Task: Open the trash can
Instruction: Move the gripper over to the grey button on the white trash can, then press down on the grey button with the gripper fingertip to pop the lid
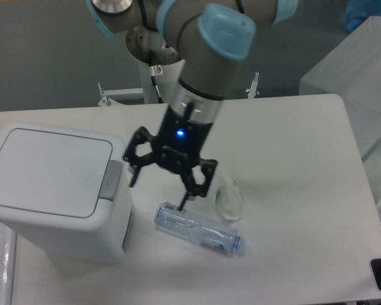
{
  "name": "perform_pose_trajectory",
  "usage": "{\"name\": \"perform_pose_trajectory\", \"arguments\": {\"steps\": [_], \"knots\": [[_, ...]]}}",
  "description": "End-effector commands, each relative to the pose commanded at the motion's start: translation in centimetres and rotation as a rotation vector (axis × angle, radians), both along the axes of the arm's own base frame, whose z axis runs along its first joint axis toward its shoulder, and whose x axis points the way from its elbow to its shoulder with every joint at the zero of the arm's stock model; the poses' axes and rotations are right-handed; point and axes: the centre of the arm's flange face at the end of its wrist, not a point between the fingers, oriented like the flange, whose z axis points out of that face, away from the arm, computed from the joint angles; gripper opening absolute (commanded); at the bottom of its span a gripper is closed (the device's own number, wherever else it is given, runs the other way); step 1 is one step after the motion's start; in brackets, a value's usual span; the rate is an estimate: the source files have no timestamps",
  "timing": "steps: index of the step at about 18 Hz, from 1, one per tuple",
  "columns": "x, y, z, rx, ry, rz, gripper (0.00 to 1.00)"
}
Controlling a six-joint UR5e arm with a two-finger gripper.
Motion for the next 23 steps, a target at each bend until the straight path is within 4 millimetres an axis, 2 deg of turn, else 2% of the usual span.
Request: {"name": "perform_pose_trajectory", "arguments": {"steps": [2,23], "knots": [[0.2,0.0,-0.9,-0.011,-0.007,-0.003,1.00],[-0.1,0.3,-1.8,-0.023,-0.002,-0.009,1.00]]}}
